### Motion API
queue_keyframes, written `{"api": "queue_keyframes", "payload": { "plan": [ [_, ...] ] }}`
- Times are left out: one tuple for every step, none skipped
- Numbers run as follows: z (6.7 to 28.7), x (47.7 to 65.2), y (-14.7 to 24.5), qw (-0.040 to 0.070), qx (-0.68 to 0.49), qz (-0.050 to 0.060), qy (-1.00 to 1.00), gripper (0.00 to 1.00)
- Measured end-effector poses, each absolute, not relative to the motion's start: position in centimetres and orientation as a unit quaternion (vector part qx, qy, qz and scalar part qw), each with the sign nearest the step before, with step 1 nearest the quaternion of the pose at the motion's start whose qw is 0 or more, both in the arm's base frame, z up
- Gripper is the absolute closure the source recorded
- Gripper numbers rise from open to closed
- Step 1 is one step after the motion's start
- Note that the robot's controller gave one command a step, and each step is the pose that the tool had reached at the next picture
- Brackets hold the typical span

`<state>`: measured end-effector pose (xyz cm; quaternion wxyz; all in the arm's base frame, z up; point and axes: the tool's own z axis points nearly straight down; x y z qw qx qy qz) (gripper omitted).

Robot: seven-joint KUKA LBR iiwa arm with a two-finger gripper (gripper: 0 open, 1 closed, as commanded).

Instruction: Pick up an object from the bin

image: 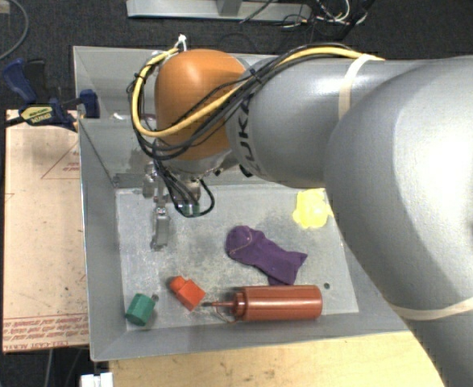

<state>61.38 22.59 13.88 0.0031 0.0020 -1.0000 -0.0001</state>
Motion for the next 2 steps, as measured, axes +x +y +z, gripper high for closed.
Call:
{"api": "queue_keyframes", "payload": {
  "plan": [
    [14.4,61.6,22.5,0.0,0.001,-0.001,-1.0,0.0],
    [13.2,60.3,21.4,-0.004,0.032,-0.003,-0.999,0.0]
  ]
}}
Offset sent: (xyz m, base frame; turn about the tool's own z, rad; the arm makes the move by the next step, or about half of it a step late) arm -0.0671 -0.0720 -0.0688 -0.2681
